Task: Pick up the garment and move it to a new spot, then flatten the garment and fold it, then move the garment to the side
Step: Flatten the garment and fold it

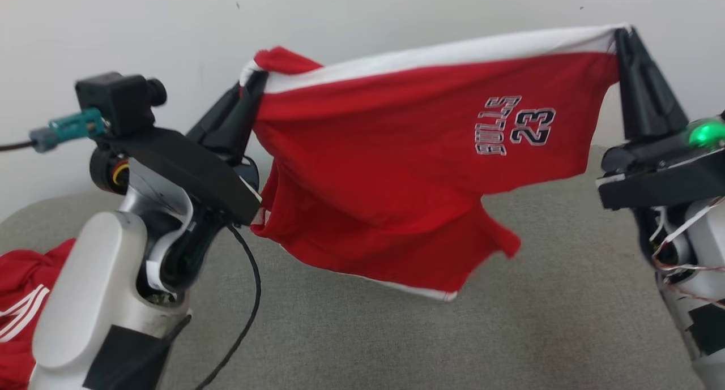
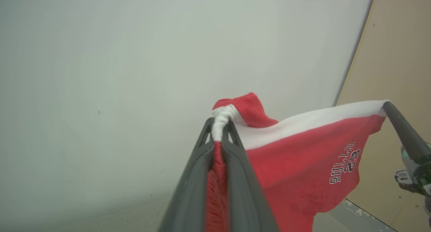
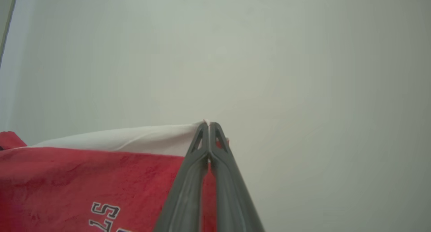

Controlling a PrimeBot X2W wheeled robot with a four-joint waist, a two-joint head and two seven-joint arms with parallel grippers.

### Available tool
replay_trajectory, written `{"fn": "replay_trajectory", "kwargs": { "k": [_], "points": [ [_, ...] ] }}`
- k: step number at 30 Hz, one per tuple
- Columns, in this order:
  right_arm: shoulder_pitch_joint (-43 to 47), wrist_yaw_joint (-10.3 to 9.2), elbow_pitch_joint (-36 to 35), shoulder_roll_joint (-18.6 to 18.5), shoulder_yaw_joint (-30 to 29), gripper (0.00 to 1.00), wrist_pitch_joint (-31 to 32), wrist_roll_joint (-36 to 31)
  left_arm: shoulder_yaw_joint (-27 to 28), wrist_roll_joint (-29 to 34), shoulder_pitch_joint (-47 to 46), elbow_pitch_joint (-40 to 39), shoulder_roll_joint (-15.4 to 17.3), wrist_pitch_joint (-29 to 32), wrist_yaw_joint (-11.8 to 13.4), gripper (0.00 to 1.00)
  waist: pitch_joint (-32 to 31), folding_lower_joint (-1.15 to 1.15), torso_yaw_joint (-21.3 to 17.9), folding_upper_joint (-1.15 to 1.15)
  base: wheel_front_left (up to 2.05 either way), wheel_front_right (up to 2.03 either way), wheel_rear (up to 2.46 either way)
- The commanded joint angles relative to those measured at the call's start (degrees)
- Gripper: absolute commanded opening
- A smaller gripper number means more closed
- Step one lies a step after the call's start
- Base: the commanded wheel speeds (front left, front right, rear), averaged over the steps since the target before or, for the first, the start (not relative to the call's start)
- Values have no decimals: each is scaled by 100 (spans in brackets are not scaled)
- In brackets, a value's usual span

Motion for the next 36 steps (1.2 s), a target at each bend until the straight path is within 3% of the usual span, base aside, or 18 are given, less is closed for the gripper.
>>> {"fn": "replay_trajectory", "kwargs": {
  "k": [1,9,15,20,21,22,26,31,36],
  "points": [
    [-56,-13,-34,-70,-31,0,-6,-20,43,-94,-67,-53,31,59,48,0,-64,1,-40,0,0,0,0],
    [124,-13,-256,-256,-11,0,204,-244,25,-408,512,-385,-47,570,446,0,5,1,-86,0,0,0,0],
    [948,-13,132,-236,161,0,276,-628,-373,99,1801,-61,-271,-329,519,0,303,1,-78,0,0,0,0],
    [1693,-13,873,-270,180,0,190,-732,-743,8,2576,550,-805,-971,448,0,535,1,3,0,0,0,0],
    [1817,-13,1029,-289,176,0,178,-736,-833,-9,2683,620,-861,-1029,423,36,576,1,16,0,0,0,0],
    [1915,-13,1170,-298,156,0,139,-736,-923,-2,2766,673,-899,-1073,403,99,607,1,23,0,0,0,0],
    [2080,-13,1627,-441,44,0,47,-892,-1150,115,2964,639,-932,-1143,428,100,763,1,2,0,0,0,0],
    [1948,-13,2163,-586,-84,0,-4,-1266,-1171,190,3031,391,-714,-1012,480,100,907,1,-32,0,0,0,0],
    [1838,-13,2458,-494,-290,0,-12,-1651,-1036,176,2891,117,-519,-868,571,100,1023,1,-41,0,0,0,0]
  ]
}}
